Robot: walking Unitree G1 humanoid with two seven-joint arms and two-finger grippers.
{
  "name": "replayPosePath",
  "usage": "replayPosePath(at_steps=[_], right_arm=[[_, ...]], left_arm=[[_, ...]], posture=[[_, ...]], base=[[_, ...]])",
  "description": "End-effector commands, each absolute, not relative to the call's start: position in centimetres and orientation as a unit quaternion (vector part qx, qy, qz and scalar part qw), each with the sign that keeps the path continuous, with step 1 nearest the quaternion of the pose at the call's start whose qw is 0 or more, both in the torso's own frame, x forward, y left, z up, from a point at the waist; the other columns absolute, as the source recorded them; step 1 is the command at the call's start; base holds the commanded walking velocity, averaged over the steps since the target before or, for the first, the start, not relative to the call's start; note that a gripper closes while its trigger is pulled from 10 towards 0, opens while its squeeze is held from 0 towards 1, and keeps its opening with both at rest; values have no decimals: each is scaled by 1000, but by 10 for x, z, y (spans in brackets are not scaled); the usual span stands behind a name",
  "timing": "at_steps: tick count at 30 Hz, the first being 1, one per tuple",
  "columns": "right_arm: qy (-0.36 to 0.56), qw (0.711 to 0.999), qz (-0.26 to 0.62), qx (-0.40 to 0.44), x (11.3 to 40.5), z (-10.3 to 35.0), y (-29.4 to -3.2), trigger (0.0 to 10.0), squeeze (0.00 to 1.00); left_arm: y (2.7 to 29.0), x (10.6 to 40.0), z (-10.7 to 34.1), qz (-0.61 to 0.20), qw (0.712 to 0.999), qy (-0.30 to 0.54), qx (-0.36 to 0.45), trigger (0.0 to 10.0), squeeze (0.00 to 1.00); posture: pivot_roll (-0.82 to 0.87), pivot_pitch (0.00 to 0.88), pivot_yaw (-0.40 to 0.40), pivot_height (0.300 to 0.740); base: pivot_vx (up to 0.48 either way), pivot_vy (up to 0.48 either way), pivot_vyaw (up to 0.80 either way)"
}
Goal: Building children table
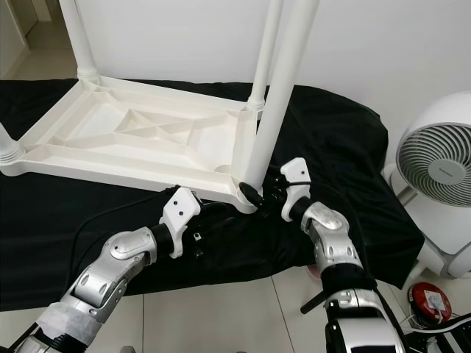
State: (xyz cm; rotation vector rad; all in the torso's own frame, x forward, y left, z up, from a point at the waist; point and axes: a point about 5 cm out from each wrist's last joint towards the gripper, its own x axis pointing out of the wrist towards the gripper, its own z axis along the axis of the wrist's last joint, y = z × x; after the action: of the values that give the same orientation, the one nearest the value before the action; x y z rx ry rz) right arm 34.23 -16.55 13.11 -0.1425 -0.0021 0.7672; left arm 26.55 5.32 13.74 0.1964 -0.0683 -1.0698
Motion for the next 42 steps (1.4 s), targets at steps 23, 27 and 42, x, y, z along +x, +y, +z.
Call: replayPosePath(at_steps=[23, 27, 42], right_arm=[[46, 884, 461, -56, 332, 95, -128, 0, 0], [44, 888, 455, -52, 330, 93, -133, 0, 0], [-4, 944, 331, -22, 332, 100, -137, 10000, 0]], left_arm=[[52, 254, 132, -527, 841, -32, 117, 10000, 0], [53, 255, 132, -526, 842, -31, 118, 10000, 0], [75, 273, 136, -483, 868, -29, 113, 10000, 0]], posture=[[-23, 0, -93, 740], [-27, 0, -91, 740], [-47, 0, -77, 740]], base=[[0, 0, 0], [0, 0, 0], [0, 0, 0]])
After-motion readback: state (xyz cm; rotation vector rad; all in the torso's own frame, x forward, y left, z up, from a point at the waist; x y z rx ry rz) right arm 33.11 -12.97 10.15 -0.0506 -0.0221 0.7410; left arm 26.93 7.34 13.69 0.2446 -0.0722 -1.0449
